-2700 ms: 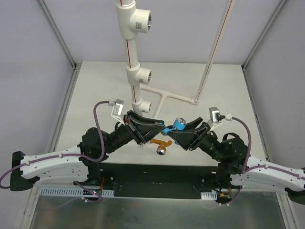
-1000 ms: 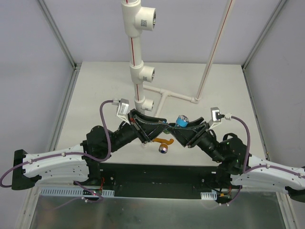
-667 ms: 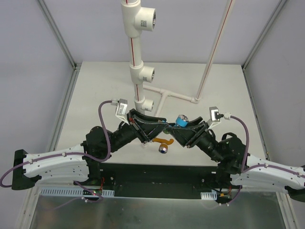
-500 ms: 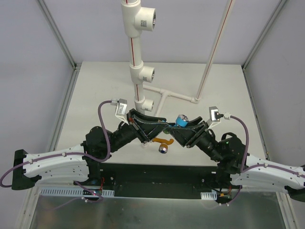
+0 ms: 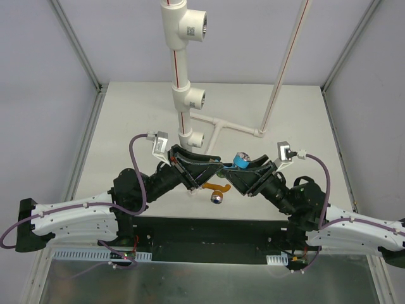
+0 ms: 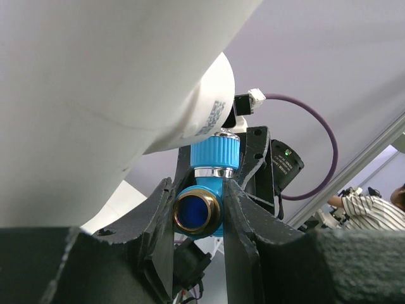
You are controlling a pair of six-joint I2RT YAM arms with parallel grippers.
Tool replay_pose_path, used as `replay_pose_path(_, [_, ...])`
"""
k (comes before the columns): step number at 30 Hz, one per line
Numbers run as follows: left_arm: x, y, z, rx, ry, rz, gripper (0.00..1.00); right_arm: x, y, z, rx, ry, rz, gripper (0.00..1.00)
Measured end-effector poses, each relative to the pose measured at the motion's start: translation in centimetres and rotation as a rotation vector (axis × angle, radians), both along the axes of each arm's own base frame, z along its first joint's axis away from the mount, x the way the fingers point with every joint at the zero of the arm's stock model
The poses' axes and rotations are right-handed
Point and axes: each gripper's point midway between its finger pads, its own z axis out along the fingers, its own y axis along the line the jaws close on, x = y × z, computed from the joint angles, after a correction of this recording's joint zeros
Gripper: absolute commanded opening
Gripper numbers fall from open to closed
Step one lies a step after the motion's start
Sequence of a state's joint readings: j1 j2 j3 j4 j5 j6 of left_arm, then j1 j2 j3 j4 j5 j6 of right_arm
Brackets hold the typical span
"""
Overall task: Install the water faucets
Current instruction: Adjust the water faucet.
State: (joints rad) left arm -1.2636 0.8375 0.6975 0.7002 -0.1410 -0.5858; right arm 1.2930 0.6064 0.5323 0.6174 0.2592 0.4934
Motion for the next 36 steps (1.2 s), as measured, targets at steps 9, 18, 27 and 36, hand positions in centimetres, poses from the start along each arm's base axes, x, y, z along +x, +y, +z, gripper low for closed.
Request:
replay_pose_path(9, [0.03, 0.14, 0.34, -0.019, -0.005, 0.003, 0.0, -0.03, 0.09, -0.46, -0.003, 0.001, 0.002, 0.54])
replay_pose_path(18, [0.07, 0.0, 0.32, -0.021, -0.005, 0.003, 0.0, -0.11, -0.01, -0.16, 0.016, -0.005, 0.003, 0.45])
replay_pose_path(27, [0.46, -0.04, 0.37, -0.032, 0.005, 0.021, 0.0, -0.11, 0.13, 0.16, 0.025, -0.02, 0.0, 0.0])
replay_pose_path(36, [0.49, -0.17, 0.18, -0.026, 0.008, 0.02, 0.0, 0.1, -0.1, 0.04, -0.008, -0.013, -0.019, 0.0])
